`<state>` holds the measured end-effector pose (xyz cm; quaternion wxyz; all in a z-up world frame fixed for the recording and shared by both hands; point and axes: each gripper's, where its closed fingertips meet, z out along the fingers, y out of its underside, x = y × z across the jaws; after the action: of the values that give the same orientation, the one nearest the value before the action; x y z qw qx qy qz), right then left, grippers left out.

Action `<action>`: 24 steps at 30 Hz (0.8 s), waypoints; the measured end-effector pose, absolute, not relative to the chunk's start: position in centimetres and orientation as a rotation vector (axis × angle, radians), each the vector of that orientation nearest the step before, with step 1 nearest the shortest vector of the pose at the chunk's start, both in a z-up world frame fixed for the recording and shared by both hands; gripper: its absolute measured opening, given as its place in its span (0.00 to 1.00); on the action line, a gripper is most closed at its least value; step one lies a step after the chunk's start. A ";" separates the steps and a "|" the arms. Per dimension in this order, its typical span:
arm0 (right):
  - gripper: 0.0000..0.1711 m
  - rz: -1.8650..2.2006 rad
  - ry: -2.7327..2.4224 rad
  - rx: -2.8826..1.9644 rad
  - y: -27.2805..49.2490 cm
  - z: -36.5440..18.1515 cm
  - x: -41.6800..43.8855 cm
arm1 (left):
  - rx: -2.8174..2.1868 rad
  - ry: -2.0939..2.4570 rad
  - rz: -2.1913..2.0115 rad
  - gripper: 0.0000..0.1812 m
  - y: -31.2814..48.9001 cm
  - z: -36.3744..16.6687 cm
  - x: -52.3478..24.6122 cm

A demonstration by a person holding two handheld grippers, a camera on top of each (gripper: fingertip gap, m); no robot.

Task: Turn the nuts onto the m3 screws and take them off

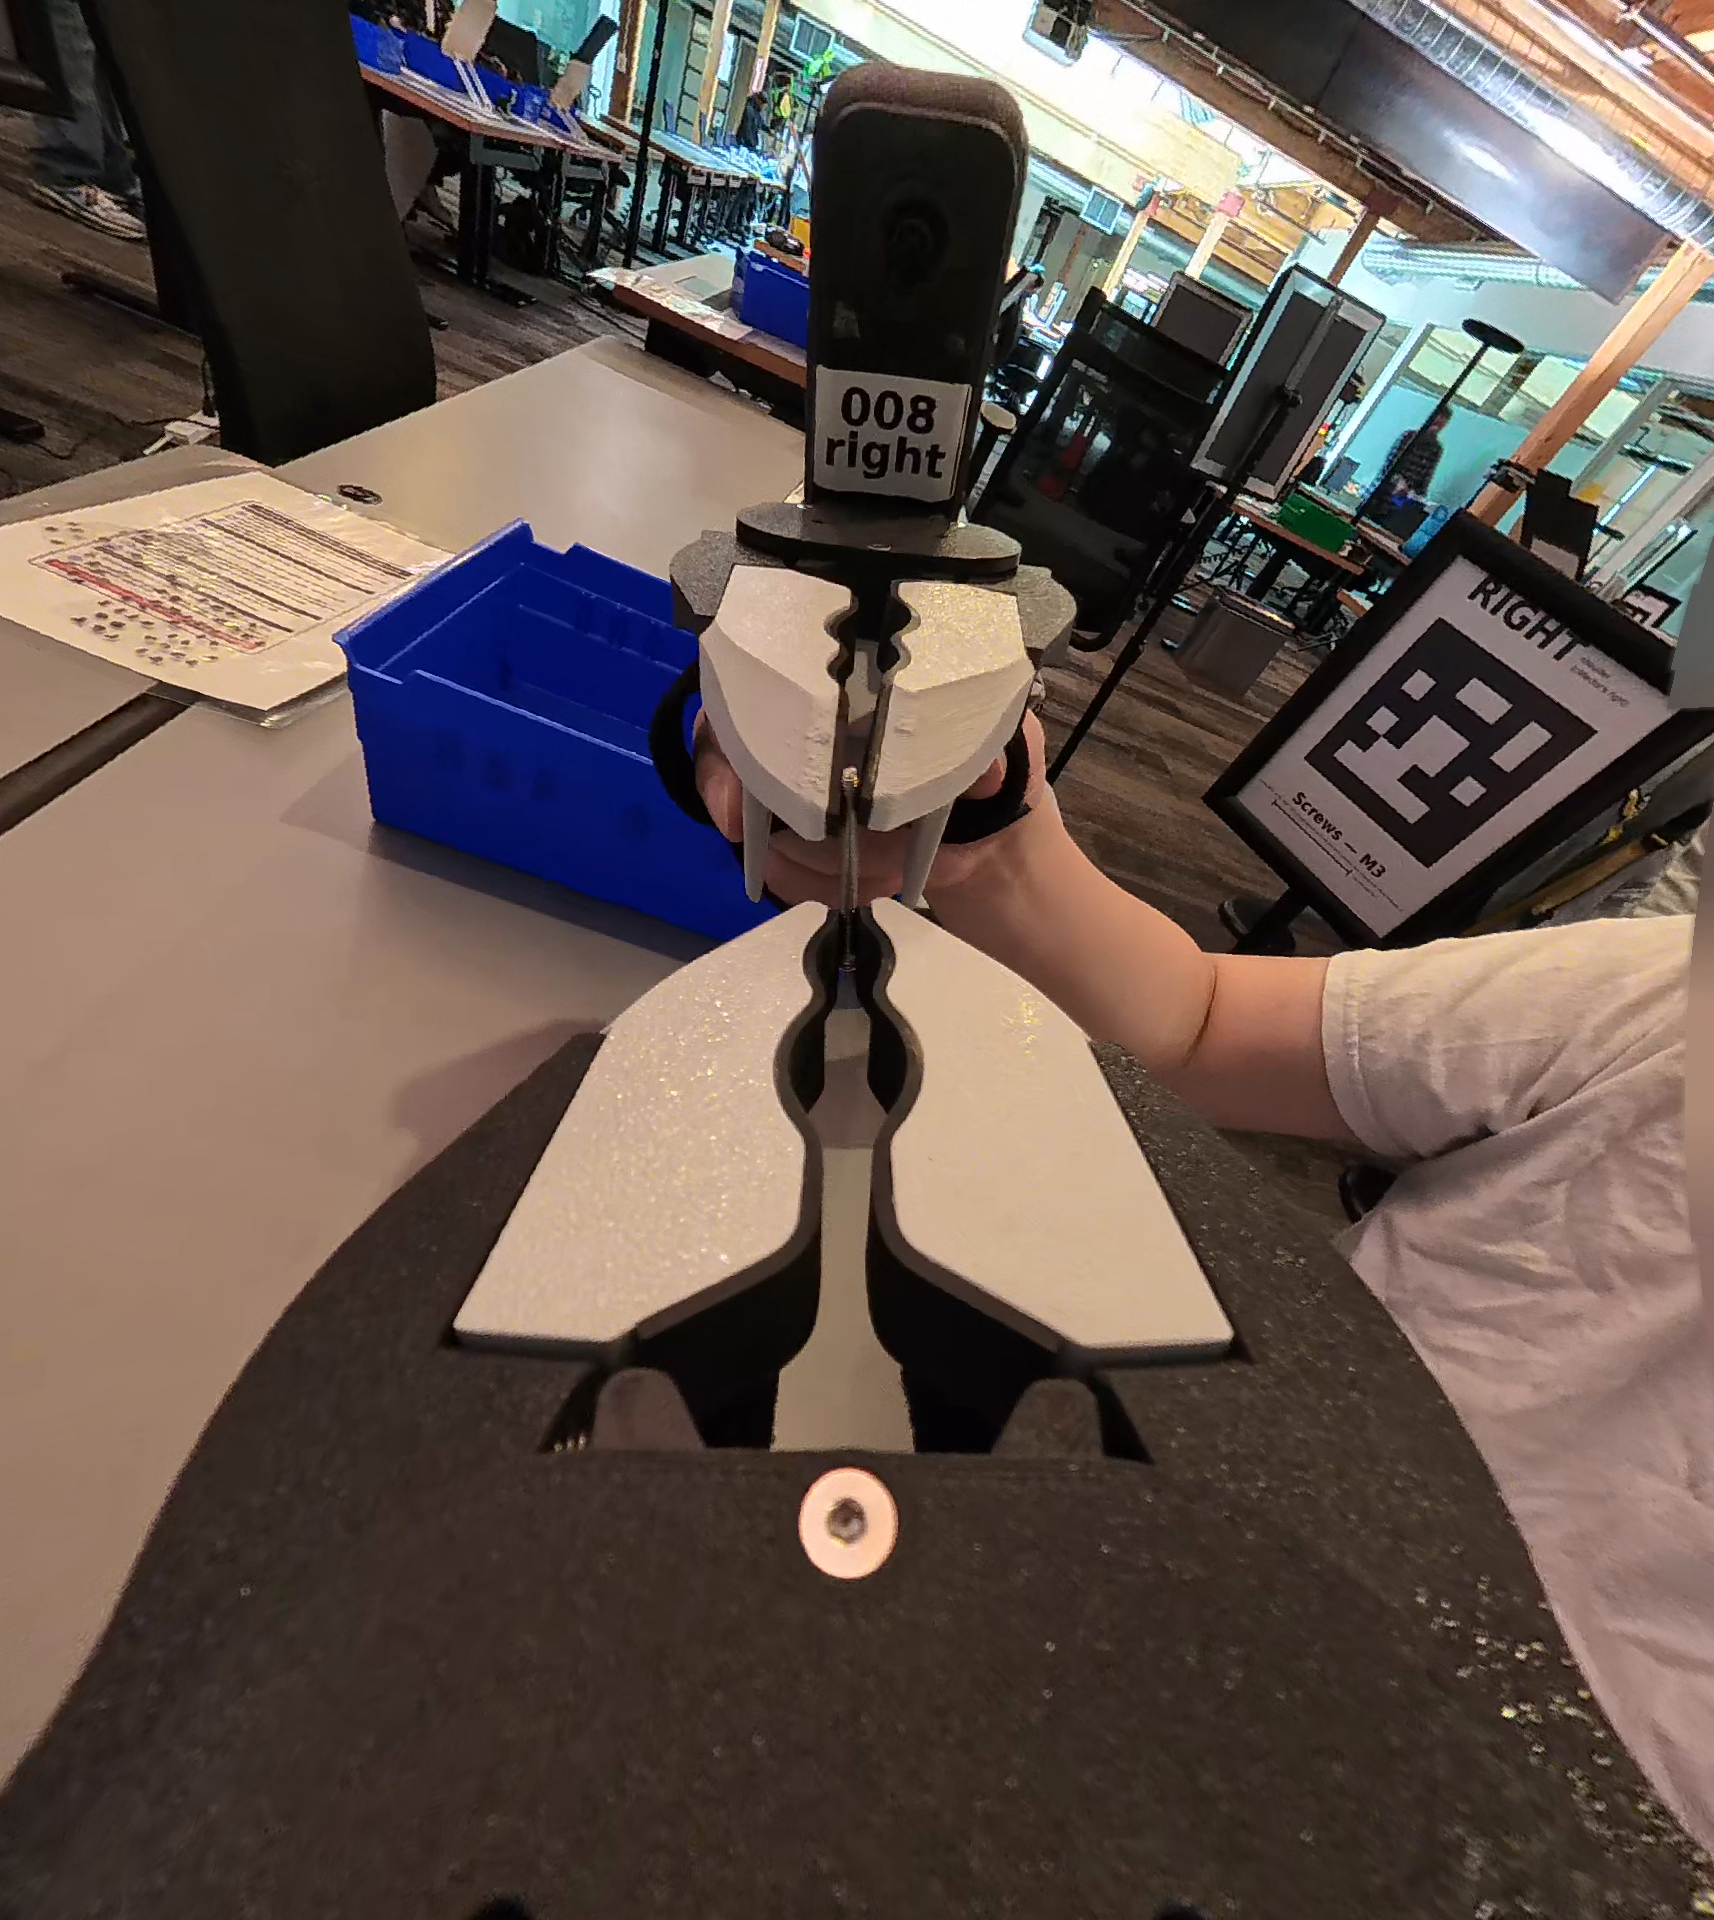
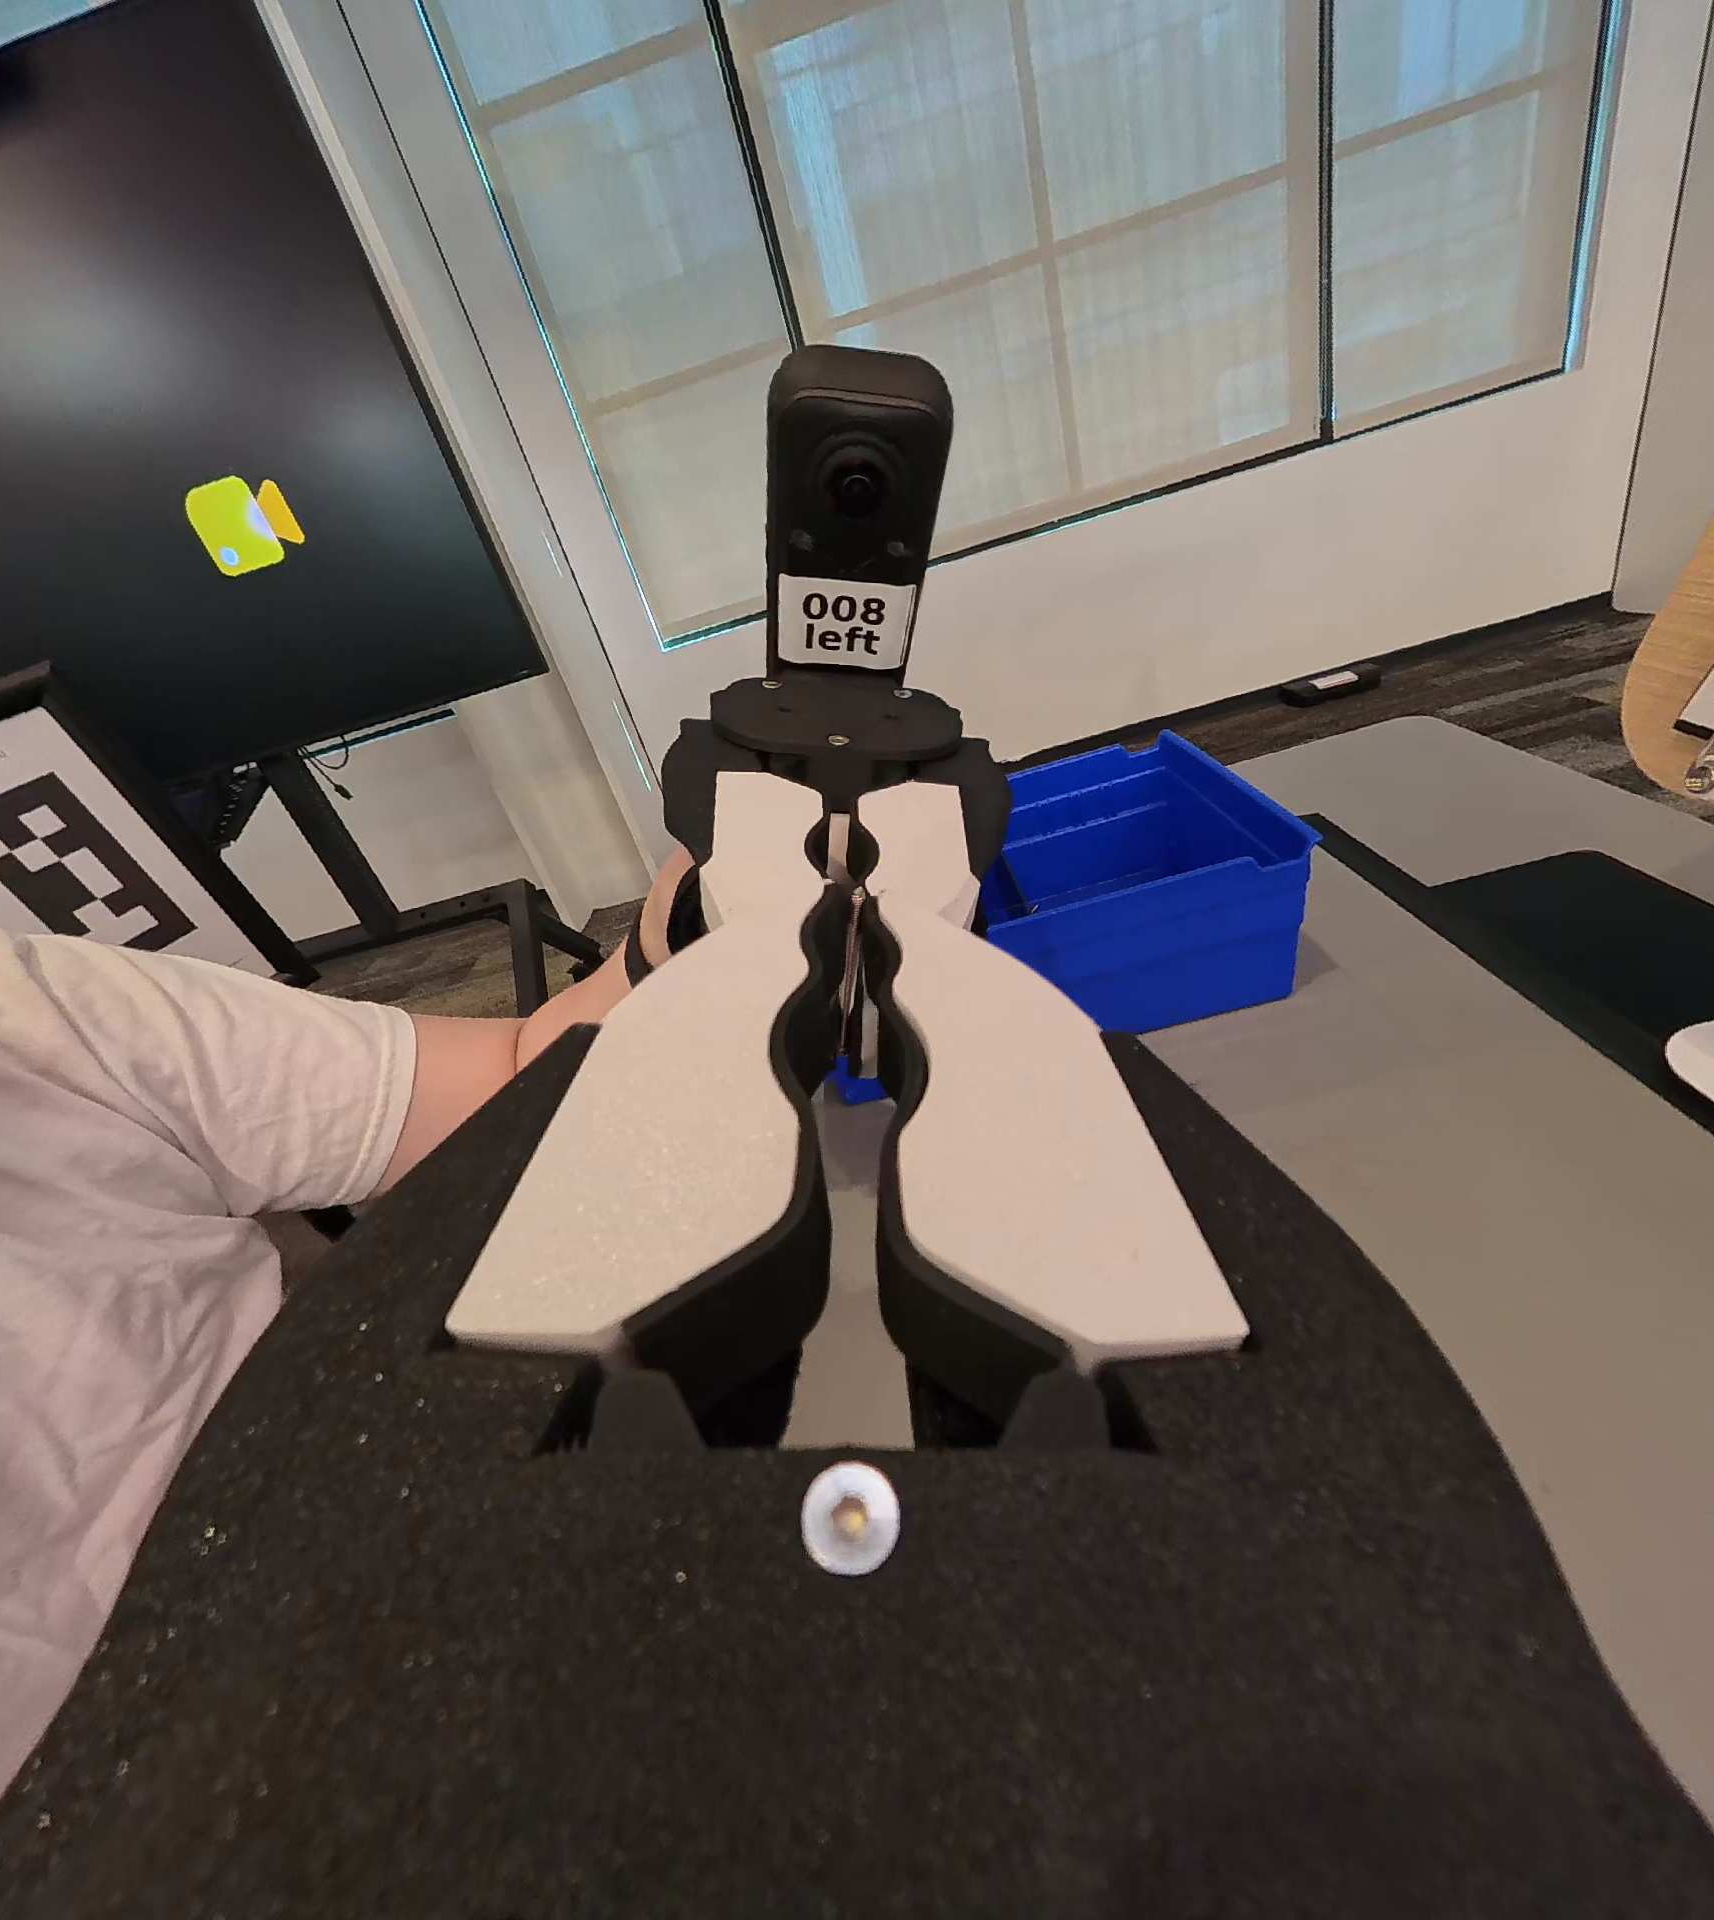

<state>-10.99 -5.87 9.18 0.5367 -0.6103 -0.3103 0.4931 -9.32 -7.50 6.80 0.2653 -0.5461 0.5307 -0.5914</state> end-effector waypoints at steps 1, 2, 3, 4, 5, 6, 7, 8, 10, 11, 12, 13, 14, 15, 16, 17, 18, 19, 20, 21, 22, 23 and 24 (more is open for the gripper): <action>0.02 1.175 -0.738 -1.451 -5.9 9.2 -11.0 | -1.471 1.431 -1.600 0.01 -7.5 6.9 -9.3; 0.05 1.166 -0.738 -1.456 -5.8 9.2 -11.0 | -1.465 1.423 -1.606 0.01 -7.5 7.0 -9.4; 0.10 1.147 -0.740 -1.464 -5.8 9.2 -10.9 | -1.460 1.418 -1.613 0.01 -7.4 7.2 -9.4; 0.16 1.120 -0.747 -1.471 -5.8 9.2 -10.8 | -1.461 1.420 -1.611 0.01 -7.4 7.2 -9.6; 0.18 1.085 -0.761 -1.475 -5.8 9.3 -10.7 | -1.462 1.422 -1.598 0.01 -7.2 7.2 -9.7; 0.19 1.043 -0.782 -1.479 -6.0 9.4 -10.4 | -1.467 1.421 -1.571 0.01 -6.8 7.2 -9.9; 0.18 0.985 -0.805 -1.495 -6.0 9.2 -10.1 | -1.473 1.416 -1.532 0.01 -6.3 7.3 -10.2; 0.16 0.910 -0.837 -1.527 -5.9 8.6 -9.7 | -1.480 1.400 -1.489 0.01 -5.6 7.4 -10.6; 0.10 0.747 -0.930 -1.646 -5.7 6.3 -9.1 | -1.496 1.348 -1.394 0.01 -3.9 8.0 -11.9; 0.09 0.657 -0.978 -1.744 -5.3 4.4 -8.8 | -1.503 1.323 -1.336 0.01 -3.0 8.3 -12.7; 0.10 0.588 -1.043 -1.845 -5.3 2.2 -8.7 | -1.503 1.296 -1.287 0.01 -2.1 8.7 -13.5; 0.11 0.552 -1.121 -1.928 -5.4 0.0 -9.0 | -1.504 1.267 -1.242 0.01 -1.3 9.2 -14.4; 0.12 0.523 -1.174 -1.997 -5.4 -2.0 -9.3 | -1.512 1.238 -1.192 0.01 -0.4 9.5 -15.3; 0.10 0.490 -1.224 -2.052 -5.2 -3.9 -9.7 | -1.517 1.213 -1.147 0.01 0.3 9.8 -16.2; 0.07 0.457 -1.275 -2.098 -4.9 -5.7 -10.1 | -1.516 1.190 -1.118 0.01 0.9 10.1 -17.0; 0.06 0.429 -1.313 -2.144 -4.7 -7.5 -10.4 | -1.517 1.168 -1.100 0.01 1.4 10.5 -17.8; 0.06 0.410 -1.342 -2.191 -4.6 -9.1 -10.6 | -1.527 1.146 -1.080 0.01 1.8 10.7 -18.6; 0.07 0.392 -1.364 -2.235 -4.5 -10.5 -10.8 | -1.534 1.126 -1.059 0.01 2.3 10.9 -19.3; 0.07 0.376 -1.380 -2.265 -4.4 -11.6 -11.0 | -1.533 1.110 -1.049 0.01 2.5 11.1 -19.8; 0.07 0.360 -1.392 -2.287 -4.4 -12.5 -11.2 | -1.527 1.097 -1.051 0.01 2.6 11.4 -20.2; 0.07 0.341 -1.402 -2.314 -4.4 -13.2 -11.3 | -1.525 1.088 -1.059 0.01 2.6 11.6 -20.5; 0.07 0.321 -1.414 -2.332 -4.5 -13.7 -11.4 | -1.523 1.084 -1.068 0.01 2.6 11.7 -20.7; 0.07 0.300 -1.416 -2.342 -4.4 -14.0 -11.6 | -1.521 1.084 -1.073 0.01 2.6 11.8 -20.8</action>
<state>-11.57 -4.41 -13.99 0.1931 -0.8346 -0.5047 0.1069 -20.78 2.57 11.80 0.4739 -0.6217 0.4432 -0.4388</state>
